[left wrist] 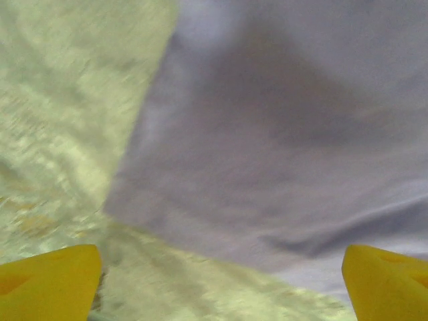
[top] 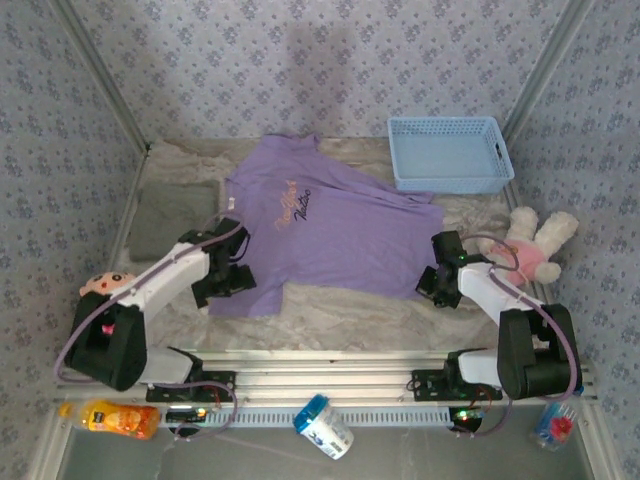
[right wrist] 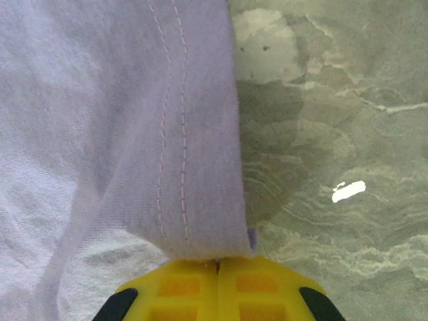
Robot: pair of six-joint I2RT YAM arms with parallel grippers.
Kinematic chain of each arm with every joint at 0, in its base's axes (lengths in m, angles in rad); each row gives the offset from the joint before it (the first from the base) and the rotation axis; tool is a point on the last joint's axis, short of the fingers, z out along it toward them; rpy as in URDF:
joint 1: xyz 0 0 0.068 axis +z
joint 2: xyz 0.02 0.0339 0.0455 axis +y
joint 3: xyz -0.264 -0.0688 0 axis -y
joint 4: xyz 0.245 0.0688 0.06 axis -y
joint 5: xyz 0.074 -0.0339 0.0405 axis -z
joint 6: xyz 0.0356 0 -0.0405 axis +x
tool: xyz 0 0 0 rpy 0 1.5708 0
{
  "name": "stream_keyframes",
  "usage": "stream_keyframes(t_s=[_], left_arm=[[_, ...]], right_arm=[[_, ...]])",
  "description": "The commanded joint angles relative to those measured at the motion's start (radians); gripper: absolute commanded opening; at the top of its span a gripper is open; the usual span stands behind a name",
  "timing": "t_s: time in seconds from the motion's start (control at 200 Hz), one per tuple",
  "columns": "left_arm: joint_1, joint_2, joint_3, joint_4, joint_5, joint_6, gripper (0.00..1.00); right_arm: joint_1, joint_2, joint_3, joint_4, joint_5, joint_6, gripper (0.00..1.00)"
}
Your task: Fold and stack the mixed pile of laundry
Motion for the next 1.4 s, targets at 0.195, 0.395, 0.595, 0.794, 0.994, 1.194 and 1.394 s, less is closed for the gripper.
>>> stream_keyframes(t_s=[0.195, 0.395, 0.595, 0.794, 0.994, 1.194, 1.394], left_arm=[[0.071, -0.05, -0.143, 0.065, -0.027, -0.079, 0.7], [0.103, 0.01, -0.15, 0.211, -0.033, -0.121, 0.53], [0.103, 0.121, -0.159, 0.234, -0.045, -0.113, 0.46], [0.097, 0.119, -0.172, 0.169, -0.078, -0.087, 0.19], [0.085, 0.047, -0.151, 0.049, -0.086, -0.096, 0.0], [0.077, -0.097, -0.026, -0.054, -0.116, -0.106, 0.0], [0.08, -0.014, 0.195, -0.009, -0.153, -0.084, 0.02]], right_arm=[[-0.003, -0.006, -0.021, 0.024, -0.047, -0.028, 0.0], [-0.002, -0.016, -0.024, 0.018, -0.057, -0.028, 0.0], [-0.001, -0.033, -0.022, -0.006, -0.053, -0.026, 0.0], [-0.001, -0.068, -0.035, -0.027, -0.04, -0.02, 0.0], [0.009, -0.122, -0.035, -0.106, -0.065, 0.004, 0.0], [0.016, -0.221, -0.021, -0.191, -0.131, 0.056, 0.0], [-0.023, -0.179, 0.074, -0.166, -0.183, 0.073, 0.0]])
